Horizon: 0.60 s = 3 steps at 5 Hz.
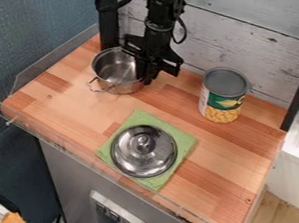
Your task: Moved the silver pot to the upper left side of the table
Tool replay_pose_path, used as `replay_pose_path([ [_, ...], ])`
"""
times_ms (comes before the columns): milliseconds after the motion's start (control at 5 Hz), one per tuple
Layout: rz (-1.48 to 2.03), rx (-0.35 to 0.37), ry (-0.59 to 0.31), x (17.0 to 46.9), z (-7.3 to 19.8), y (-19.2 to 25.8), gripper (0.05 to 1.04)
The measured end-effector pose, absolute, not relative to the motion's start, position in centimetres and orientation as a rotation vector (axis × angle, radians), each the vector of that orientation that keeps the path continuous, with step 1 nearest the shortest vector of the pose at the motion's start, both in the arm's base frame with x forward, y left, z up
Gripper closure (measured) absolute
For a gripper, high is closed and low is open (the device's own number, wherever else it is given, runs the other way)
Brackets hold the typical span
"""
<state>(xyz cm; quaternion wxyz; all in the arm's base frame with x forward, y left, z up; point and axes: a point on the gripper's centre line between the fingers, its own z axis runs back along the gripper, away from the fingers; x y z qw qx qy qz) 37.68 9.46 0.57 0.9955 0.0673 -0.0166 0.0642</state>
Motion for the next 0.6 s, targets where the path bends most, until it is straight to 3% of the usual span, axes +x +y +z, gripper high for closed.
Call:
replay_pose_path([
  [400,0.111,0.077,-0.126,37.9,5.6,9.8,0.285],
  [600,0.097,0.051,-0.081,36.8,5.0,9.8,0.079],
])
